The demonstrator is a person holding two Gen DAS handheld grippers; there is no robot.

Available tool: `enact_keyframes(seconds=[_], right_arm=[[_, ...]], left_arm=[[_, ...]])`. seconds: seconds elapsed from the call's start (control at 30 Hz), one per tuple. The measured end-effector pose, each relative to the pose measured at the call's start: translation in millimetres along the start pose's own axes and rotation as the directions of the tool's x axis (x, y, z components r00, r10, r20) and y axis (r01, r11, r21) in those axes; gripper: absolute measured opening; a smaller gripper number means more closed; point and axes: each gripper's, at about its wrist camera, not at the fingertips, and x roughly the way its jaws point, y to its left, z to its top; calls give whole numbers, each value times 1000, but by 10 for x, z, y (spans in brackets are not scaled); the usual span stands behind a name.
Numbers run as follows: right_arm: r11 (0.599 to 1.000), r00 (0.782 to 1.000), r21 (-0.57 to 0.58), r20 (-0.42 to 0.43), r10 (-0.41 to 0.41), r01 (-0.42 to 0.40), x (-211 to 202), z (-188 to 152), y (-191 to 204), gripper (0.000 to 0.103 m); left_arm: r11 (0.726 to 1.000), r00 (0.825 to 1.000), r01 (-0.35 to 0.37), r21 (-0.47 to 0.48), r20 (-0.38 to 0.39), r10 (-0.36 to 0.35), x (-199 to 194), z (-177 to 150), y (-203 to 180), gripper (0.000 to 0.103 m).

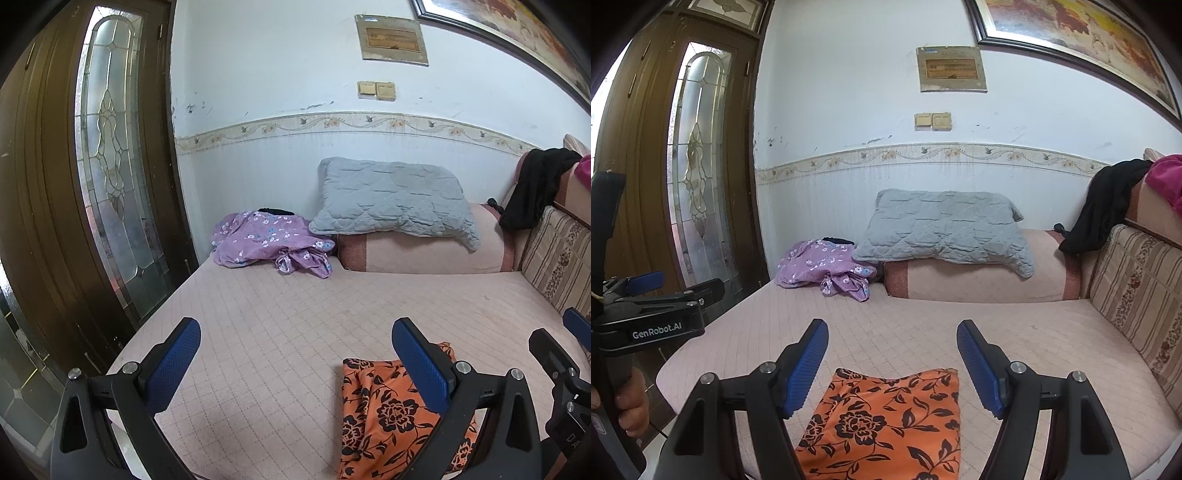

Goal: Fold small clothes

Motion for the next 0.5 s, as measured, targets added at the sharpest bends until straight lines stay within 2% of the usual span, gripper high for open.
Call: enact_keyframes(seconds=[0.3, 0.5], right_arm=[[999, 1000, -32, -30, 7, -8, 317, 53, 241, 76], [997, 998, -77, -59, -13, 8, 475, -1, 408, 76]], left_arm=[[1000, 1000, -11, -22, -20, 10, 275, -7, 257, 103], [998, 999, -7, -55, -44, 4, 600, -63, 378, 103]])
